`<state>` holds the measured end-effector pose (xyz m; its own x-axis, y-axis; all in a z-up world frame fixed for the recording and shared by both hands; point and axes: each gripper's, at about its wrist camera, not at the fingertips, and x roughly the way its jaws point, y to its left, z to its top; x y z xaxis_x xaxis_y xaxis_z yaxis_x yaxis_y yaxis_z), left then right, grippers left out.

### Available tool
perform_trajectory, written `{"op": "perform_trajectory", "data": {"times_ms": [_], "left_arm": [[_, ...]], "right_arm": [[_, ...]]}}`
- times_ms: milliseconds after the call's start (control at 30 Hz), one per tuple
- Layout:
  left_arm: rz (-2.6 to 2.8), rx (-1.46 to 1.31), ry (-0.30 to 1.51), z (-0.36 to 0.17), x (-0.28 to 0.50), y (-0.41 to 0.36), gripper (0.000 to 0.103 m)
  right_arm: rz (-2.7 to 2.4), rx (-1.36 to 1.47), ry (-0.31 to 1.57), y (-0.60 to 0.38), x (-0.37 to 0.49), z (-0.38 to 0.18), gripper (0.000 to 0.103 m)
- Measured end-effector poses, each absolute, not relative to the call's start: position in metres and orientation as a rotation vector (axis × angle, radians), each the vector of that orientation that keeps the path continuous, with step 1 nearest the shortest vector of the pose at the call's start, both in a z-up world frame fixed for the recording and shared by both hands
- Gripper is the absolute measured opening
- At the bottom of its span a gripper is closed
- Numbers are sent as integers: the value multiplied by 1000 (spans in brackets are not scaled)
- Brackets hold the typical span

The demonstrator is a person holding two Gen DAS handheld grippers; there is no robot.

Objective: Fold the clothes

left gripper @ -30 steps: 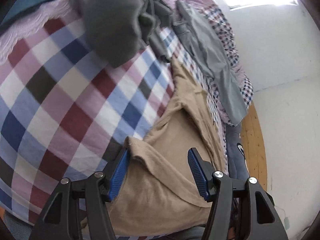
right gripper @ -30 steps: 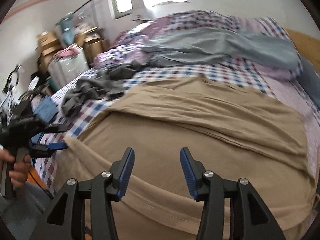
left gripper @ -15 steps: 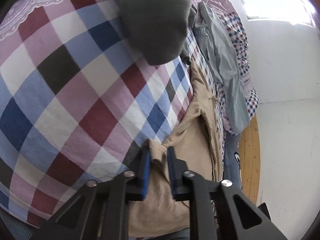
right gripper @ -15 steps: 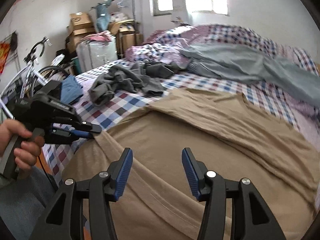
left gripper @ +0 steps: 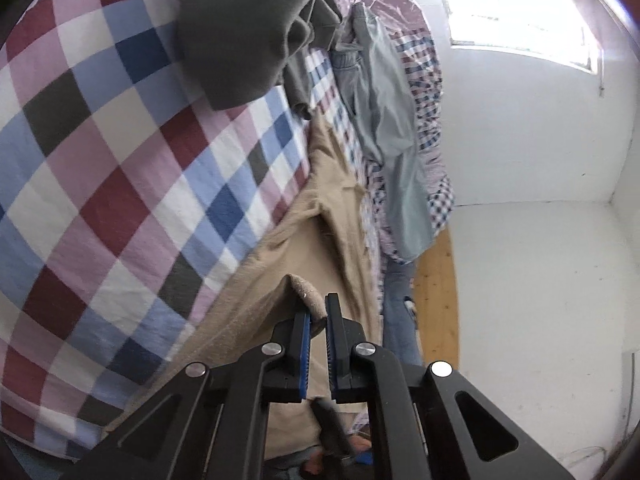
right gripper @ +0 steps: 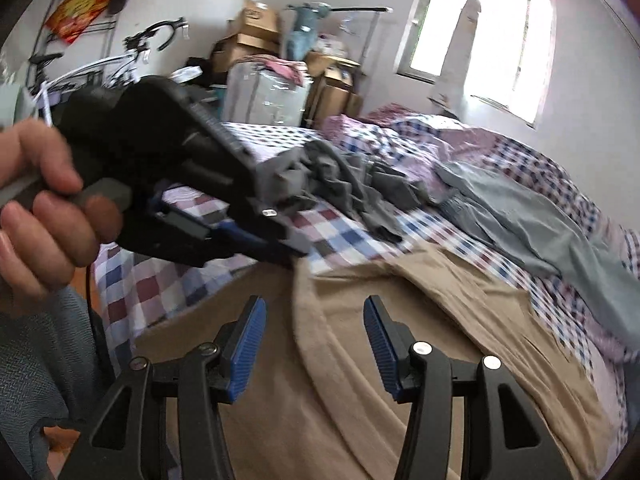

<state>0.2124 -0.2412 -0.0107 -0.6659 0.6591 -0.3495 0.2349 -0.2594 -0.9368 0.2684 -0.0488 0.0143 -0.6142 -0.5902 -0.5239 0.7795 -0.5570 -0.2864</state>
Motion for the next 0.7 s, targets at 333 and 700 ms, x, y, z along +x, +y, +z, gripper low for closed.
{"op": "perform_trajectory", "data": {"times_ms": [333, 700], "left_arm": [[1980, -1096, -1706, -13, 211, -240, 6], [1994, -1106, -1707, -14, 217, -245, 6]], "right_arm": [[-2191, 406, 776, -84, 267, -3, 44], [-2240, 406, 868, -92, 259, -10, 26]]}}
